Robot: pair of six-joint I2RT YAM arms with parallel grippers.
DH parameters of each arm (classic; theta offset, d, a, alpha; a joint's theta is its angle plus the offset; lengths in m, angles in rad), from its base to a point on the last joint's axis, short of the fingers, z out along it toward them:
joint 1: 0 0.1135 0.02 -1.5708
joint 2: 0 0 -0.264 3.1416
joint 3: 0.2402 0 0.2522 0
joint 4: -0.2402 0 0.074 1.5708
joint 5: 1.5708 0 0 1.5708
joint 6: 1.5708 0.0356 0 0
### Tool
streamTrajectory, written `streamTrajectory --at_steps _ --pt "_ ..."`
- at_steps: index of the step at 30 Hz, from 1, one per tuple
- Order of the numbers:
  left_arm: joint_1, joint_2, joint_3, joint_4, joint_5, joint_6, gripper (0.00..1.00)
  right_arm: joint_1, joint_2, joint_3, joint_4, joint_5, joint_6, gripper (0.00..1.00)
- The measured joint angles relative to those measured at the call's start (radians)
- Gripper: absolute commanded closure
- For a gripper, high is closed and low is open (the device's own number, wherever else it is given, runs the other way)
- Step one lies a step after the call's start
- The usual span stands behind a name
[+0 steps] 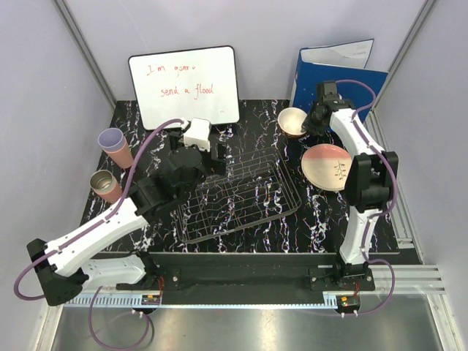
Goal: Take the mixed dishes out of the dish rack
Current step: Place the bowl at the center of the board.
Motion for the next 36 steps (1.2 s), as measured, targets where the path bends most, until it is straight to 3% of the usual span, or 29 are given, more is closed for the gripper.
streamTrajectory --at_steps 11,32,33,34,36 --pt "0.000 0.002 -0.084 0.020 0.001 -0.023 0.01 0.000 0.183 0.000 0.069 -0.005 0.036 1.00" --pt "0.000 0.054 -0.085 0.021 0.024 -0.097 0.01 -0.001 0.212 -0.060 0.142 -0.019 0.034 1.00" --pt "0.000 0.054 -0.085 0.020 0.026 -0.097 0.01 -0.001 0.212 -0.060 0.145 -0.019 0.034 0.98" --pt "0.000 0.054 -0.085 0.019 0.027 -0.098 0.01 -0.001 0.213 -0.060 0.146 -0.019 0.034 0.86" --pt "0.000 0.055 -0.085 0.013 0.029 -0.101 0.01 -0.001 0.214 -0.060 0.151 -0.018 0.035 0.74"
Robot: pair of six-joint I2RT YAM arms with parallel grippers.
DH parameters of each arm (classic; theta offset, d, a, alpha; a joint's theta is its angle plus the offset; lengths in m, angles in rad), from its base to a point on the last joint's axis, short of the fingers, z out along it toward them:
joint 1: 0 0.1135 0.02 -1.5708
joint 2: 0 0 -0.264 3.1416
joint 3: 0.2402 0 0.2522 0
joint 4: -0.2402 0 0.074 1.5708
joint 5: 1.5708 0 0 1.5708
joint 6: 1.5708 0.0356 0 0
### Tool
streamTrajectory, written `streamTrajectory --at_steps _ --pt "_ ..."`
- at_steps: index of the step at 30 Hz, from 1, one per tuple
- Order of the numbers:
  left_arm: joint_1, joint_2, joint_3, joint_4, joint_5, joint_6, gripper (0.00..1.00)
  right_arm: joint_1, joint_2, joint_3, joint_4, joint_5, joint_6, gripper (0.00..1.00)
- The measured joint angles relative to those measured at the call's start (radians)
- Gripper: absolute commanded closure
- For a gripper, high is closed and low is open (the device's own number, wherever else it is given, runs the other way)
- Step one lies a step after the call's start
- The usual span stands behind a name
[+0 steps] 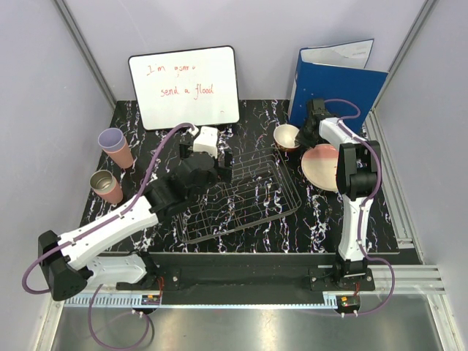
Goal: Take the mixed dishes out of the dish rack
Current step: Place the bowl at the center of the board.
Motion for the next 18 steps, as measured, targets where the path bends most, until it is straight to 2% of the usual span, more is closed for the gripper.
streamTrajectory --at_steps 3,9,18 --pt "0.001 0.010 0.000 -0.006 0.002 -0.002 0.01 0.000 0.000 0.000 0.008 -0.002 0.010 0.62" --pt "0.001 0.020 0.000 -0.027 0.017 -0.007 0.01 0.000 -0.010 -0.001 0.009 0.001 0.022 0.50" --pt "0.001 0.020 0.002 -0.029 0.024 -0.015 0.01 0.000 -0.187 0.015 -0.005 0.000 0.051 0.40"
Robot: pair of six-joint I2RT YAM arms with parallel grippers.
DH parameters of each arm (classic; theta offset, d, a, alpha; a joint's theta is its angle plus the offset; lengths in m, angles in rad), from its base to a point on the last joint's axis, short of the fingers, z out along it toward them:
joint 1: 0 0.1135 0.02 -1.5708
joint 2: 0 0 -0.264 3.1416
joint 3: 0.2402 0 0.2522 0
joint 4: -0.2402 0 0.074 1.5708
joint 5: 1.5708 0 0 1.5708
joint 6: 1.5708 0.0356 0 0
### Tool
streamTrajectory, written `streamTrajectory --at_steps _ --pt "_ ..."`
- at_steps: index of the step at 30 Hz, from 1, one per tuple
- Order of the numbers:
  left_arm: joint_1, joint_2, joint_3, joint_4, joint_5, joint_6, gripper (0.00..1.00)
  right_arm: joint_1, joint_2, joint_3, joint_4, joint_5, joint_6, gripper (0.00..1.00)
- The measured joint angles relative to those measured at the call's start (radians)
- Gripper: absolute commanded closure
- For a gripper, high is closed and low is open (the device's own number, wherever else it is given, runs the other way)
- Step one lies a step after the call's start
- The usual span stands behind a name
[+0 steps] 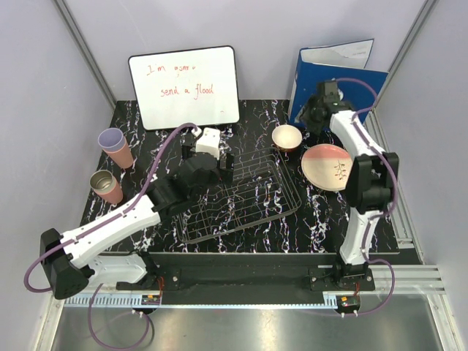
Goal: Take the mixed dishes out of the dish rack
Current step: Place the bowl at the center of the board, then reset both arms
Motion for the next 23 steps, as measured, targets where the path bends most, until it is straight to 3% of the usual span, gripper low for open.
streamTrajectory --at_steps 4,7,9,12,16,23 --pt "0.000 0.000 0.015 -0.009 0.004 -0.016 0.01 0.005 -0.191 -0.012 0.024 -0.002 0.024 0.36" --pt "0.012 0.003 0.042 -0.023 0.076 -0.039 0.01 0.027 -0.444 -0.166 0.126 0.006 0.027 0.30" --pt "0.018 0.015 0.070 -0.037 0.134 -0.056 0.01 0.087 -0.619 -0.289 0.190 0.042 -0.003 0.28" --pt "0.020 0.049 0.114 -0.073 0.191 -0.076 0.01 0.286 -0.846 -0.459 0.245 0.137 -0.085 0.25" --pt "0.020 0.080 0.134 -0.140 0.229 -0.095 0.01 0.455 -0.994 -0.619 0.272 0.246 -0.151 0.23" --pt "0.023 0.080 0.134 -0.200 0.265 -0.119 0.01 0.592 -1.141 -0.844 0.249 0.433 -0.215 0.19"
